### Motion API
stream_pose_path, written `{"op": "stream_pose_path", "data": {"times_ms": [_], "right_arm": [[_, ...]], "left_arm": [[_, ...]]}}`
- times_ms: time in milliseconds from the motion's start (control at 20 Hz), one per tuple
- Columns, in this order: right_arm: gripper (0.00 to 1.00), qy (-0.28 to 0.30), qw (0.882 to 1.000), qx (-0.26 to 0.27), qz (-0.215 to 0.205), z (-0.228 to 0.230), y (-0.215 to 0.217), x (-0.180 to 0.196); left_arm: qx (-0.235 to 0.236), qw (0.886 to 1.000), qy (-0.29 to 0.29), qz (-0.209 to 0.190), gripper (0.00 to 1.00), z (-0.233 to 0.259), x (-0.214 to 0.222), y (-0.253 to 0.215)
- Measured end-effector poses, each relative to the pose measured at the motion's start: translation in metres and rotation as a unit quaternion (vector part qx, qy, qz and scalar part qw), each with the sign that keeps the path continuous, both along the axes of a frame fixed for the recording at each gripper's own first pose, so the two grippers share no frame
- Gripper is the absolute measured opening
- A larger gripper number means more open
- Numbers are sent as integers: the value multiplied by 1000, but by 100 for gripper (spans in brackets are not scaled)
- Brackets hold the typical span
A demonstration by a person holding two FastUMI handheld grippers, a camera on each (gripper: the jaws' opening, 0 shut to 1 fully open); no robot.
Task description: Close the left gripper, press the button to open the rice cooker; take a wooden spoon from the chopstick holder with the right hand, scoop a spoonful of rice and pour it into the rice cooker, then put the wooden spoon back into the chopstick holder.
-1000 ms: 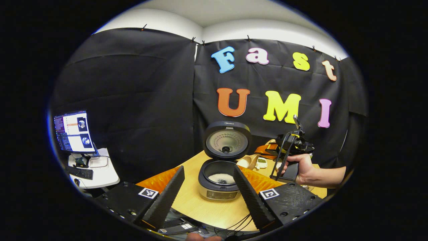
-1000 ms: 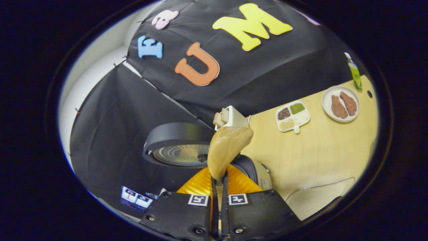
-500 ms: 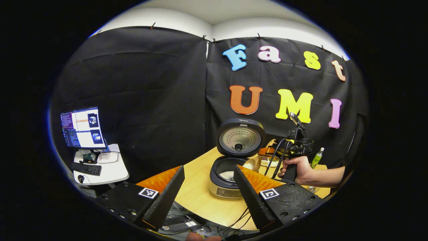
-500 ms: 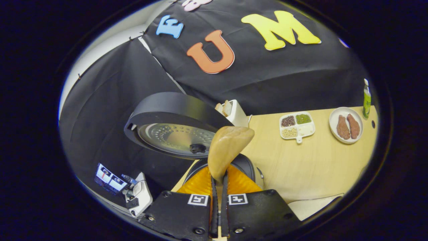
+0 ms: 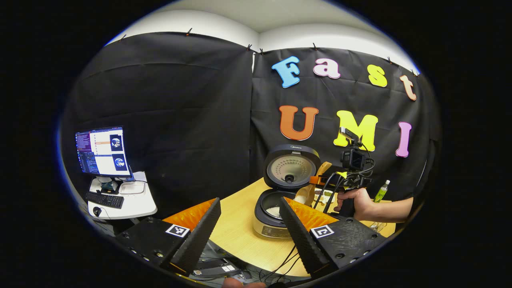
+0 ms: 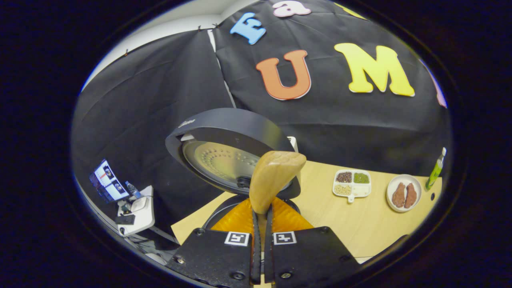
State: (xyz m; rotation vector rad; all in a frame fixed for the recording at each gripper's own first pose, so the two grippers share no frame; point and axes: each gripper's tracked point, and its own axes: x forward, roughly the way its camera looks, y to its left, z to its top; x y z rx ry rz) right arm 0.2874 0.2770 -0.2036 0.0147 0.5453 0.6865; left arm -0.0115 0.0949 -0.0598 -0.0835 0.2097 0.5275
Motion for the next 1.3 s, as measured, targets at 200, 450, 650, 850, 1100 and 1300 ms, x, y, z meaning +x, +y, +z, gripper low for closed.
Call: {"op": "stream_pose_path", "data": {"times_ms": [200, 450, 650, 850, 1100, 1300], "right_arm": [[8, -38, 999, -28, 21, 9, 7, 1], [8, -95, 990, -77, 74, 13, 21, -5], [9, -150, 976, -110, 113, 22, 30, -14], [9, -218, 957, -137, 137, 41, 35, -26], [8, -250, 946, -138, 152, 56, 37, -33], [8, -242, 955, -108, 131, 72, 32, -32]], "left_arm": [[3, 1000, -5, -1, 95, 4, -1, -3], [-1, 1000, -10, 5, 95, 5, -7, -1], [-2, 1000, -20, 7, 95, 9, -9, -1], [-3, 1000, -30, 7, 95, 13, -10, 0], [-2, 999, -42, 0, 95, 19, -8, 0], [-6, 999, -51, -8, 95, 25, -7, -3]]}}
